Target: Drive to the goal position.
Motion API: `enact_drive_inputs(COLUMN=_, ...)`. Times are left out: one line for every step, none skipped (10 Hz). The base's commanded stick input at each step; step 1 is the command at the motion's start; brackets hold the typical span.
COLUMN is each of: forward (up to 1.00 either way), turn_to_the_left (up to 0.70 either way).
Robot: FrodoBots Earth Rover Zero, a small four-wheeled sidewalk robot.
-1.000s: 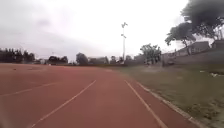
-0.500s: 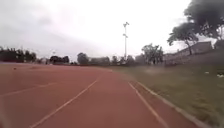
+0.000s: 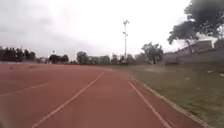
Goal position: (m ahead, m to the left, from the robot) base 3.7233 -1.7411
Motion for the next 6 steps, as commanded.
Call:
enact_drive_inputs(forward=0.7, turn_to_the_left=-0.25)
enact_drive_inputs(forward=0.7, turn_to_the_left=-0.03)
enact_drive_inputs(forward=0.7, turn_to_the_left=0.0)
enact_drive_inputs(forward=0.7, turn_to_the_left=0.0)
enact_drive_inputs(forward=0.7, turn_to_the_left=0.0)
enact_drive_inputs(forward=0.7, turn_to_the_left=0.0)
